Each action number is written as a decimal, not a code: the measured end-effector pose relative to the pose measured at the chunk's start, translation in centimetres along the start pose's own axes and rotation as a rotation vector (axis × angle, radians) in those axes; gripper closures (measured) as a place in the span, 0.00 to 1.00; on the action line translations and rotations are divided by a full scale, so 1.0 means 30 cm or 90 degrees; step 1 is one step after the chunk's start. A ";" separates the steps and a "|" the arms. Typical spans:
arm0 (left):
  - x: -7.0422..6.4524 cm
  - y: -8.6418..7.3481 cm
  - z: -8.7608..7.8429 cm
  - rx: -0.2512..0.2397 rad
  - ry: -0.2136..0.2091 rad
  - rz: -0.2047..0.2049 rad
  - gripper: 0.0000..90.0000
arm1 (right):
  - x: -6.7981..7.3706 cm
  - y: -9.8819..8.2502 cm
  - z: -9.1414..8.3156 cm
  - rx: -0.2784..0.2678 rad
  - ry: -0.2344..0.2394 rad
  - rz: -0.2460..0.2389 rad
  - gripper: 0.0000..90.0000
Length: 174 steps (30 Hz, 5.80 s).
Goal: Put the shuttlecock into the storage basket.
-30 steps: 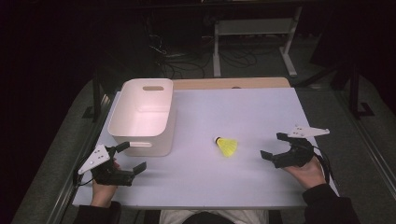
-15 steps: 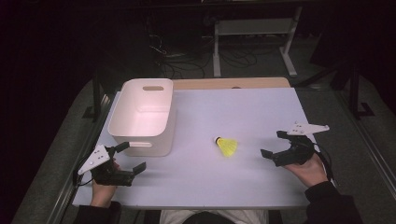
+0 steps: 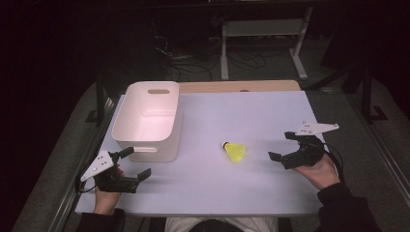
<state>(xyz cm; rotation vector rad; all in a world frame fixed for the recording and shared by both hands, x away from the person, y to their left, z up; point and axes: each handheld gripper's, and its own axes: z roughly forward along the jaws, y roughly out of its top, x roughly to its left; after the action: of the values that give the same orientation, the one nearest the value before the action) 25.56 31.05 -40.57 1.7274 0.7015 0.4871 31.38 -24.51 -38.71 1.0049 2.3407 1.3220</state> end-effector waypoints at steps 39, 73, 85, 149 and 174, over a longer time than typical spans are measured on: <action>0.001 0.001 -0.004 -0.002 0.000 0.000 0.00 | -0.025 0.128 0.006 0.019 0.007 -0.034 0.00; 0.001 0.002 -0.004 -0.002 -0.002 0.001 0.00 | -0.024 0.234 0.080 0.057 0.028 -0.061 0.00; 0.002 0.002 -0.004 -0.002 -0.002 0.002 0.00 | -0.039 0.254 0.138 0.083 0.036 -0.063 0.00; 0.000 0.001 -0.008 -0.007 -0.013 0.001 0.00 | -0.051 0.141 0.410 0.223 0.100 -0.017 0.98; 0.002 0.002 -0.002 -0.007 -0.019 0.004 0.00 | 0.028 0.111 0.420 0.230 0.160 -0.035 0.99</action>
<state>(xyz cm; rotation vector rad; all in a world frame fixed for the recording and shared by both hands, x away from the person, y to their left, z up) 25.57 31.12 -40.51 1.7235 0.6714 0.4672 38.98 -14.68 -42.76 0.9026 2.8496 1.0800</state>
